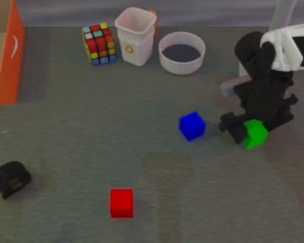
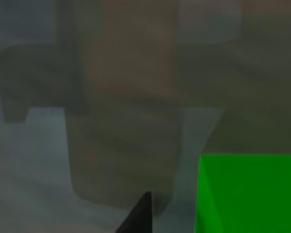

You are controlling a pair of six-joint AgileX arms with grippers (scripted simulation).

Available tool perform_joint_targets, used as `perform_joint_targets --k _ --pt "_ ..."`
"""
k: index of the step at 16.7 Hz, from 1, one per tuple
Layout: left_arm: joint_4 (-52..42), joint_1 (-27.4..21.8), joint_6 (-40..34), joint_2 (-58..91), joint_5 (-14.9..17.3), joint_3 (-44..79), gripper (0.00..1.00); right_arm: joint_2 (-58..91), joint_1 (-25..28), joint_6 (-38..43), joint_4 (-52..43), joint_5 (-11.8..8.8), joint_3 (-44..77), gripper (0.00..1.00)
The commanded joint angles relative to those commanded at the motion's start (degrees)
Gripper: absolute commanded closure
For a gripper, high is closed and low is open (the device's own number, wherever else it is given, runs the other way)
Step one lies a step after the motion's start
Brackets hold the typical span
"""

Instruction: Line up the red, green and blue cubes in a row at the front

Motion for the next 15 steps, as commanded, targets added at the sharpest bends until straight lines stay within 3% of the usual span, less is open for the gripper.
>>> perform_joint_targets --k 5,15 --pt "0.0 0.0 0.0 0.0 0.0 0.0 0.00 0.0 0.0 0.0 0.0 0.0 0.0 0.98" --pt "0.0 0.0 0.0 0.0 0.0 0.0 0.00 -0.9 -0.1 0.1 -0.5 -0.1 0.3 1.00"
